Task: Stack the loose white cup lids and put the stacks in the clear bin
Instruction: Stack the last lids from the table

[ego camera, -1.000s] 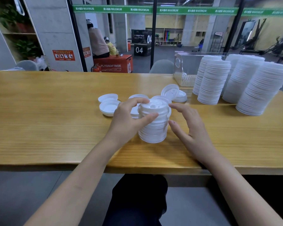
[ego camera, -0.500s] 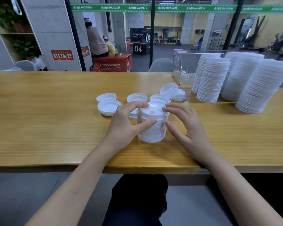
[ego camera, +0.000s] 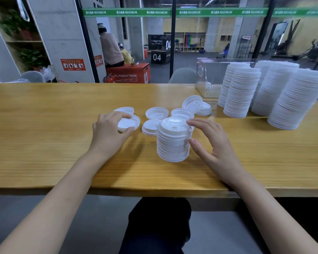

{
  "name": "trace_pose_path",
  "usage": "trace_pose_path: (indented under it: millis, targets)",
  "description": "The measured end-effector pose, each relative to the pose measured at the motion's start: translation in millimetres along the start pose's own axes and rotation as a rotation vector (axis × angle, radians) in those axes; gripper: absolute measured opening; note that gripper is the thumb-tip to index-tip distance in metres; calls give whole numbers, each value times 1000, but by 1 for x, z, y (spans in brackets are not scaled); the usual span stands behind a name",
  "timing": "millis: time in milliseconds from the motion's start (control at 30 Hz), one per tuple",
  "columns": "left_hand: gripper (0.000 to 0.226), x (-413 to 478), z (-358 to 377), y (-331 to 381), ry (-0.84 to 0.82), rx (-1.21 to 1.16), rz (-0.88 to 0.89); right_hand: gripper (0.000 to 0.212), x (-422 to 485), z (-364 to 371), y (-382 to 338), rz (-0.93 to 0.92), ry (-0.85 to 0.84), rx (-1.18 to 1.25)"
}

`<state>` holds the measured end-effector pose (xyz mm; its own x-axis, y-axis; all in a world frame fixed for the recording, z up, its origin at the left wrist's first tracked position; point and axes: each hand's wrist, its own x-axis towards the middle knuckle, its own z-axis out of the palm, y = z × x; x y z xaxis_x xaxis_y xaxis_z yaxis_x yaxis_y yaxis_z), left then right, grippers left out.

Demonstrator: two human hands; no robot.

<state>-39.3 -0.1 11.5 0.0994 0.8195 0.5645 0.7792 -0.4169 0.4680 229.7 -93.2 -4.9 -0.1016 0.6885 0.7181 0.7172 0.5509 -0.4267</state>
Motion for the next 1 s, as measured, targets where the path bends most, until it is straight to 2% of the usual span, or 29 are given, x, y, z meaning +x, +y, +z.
trace_pose_path:
  millis: [167,333,400,533,600,667,767,833,967,1000]
  targets:
    - [29,11,7,-13,-142,237,63,39,0,1,0,5,-4,-7]
    - [27,13,11,-15,-123,153,105,40,0,0,0,29,-19,8]
    - [27,12,6,-8,-83,-34,64,40,0,1,0,31,-22,5]
    - [24,9,-10,10,-51,-742,-231,41,0,1,0,42,-29,-6]
    - [22,10,-13,9,-85,-853,-400,42,-1,1,0,50,-31,-7]
    - [22,8,-11,1,-91,-755,-458,42,-1,0,-1,54,-26,-18]
    - [22,2,-7,-11,-48,-407,-345,43,-1,0,-2,45,-14,-49]
    - [26,-3,-8,-14,-63,-287,-280,43,-1,0,-3,33,-10,-60]
    - [71,-11,-15,-14,-272,-213,-226,44,-1,0,-2,22,-10,-62]
    - [76,-12,-15,-14,-322,-173,-211,44,-1,0,-2,21,-10,-61]
